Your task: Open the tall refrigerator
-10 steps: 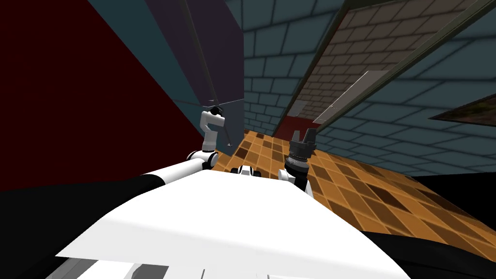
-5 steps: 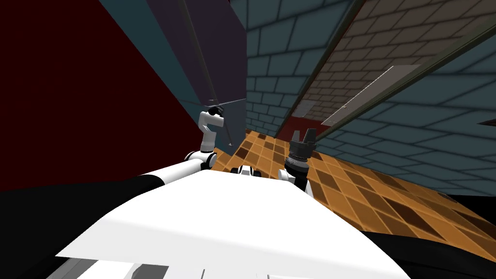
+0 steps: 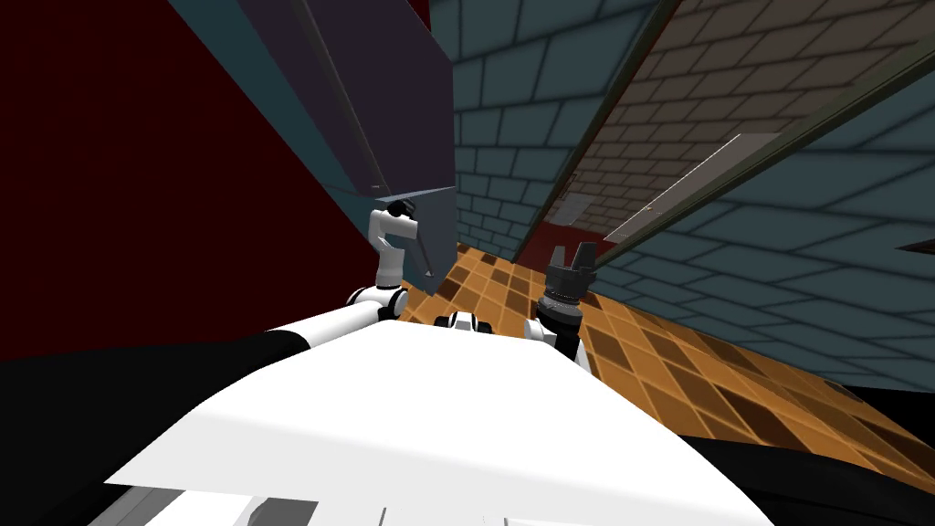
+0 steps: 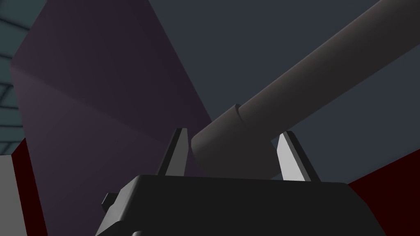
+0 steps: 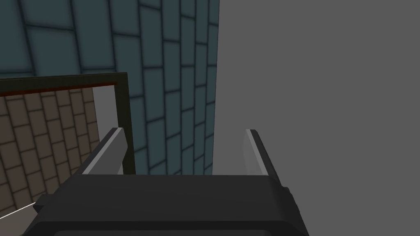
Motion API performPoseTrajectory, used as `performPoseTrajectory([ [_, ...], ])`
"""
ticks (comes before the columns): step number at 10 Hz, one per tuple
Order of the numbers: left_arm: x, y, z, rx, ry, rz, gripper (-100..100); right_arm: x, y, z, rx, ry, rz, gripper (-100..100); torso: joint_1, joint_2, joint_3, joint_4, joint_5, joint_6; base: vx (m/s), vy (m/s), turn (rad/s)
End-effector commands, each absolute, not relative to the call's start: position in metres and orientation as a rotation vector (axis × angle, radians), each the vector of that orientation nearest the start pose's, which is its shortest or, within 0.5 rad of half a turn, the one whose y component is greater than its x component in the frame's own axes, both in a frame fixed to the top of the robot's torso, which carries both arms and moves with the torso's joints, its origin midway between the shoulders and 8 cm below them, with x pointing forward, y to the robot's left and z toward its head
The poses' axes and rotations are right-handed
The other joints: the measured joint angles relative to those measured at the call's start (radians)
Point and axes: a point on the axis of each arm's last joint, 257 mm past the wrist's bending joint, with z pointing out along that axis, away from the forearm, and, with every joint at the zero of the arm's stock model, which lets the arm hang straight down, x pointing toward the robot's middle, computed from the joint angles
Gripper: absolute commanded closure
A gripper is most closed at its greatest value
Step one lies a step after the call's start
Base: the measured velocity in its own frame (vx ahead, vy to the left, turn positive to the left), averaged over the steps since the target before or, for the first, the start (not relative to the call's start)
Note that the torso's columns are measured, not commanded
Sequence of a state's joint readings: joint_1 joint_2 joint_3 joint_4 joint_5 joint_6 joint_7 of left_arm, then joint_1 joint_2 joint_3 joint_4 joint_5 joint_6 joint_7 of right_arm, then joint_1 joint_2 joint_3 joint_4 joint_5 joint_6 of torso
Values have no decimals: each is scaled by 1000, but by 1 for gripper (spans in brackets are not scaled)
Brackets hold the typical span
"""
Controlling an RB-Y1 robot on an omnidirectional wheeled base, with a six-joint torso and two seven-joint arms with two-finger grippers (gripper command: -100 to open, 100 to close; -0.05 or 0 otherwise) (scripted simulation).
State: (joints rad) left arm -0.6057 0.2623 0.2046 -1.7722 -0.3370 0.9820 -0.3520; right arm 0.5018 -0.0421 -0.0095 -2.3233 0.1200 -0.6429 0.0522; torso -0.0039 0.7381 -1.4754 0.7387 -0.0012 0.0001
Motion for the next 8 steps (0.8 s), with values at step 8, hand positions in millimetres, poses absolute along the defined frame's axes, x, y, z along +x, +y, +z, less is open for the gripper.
performPoseTrajectory([
  [8, 569, 442, 21, -1123, 1233, -175, 100, 311, -251, 65, 380, 601, 1215, 0, 8, 2, 0, -1, 2, 0, 74, -308, 43],
])
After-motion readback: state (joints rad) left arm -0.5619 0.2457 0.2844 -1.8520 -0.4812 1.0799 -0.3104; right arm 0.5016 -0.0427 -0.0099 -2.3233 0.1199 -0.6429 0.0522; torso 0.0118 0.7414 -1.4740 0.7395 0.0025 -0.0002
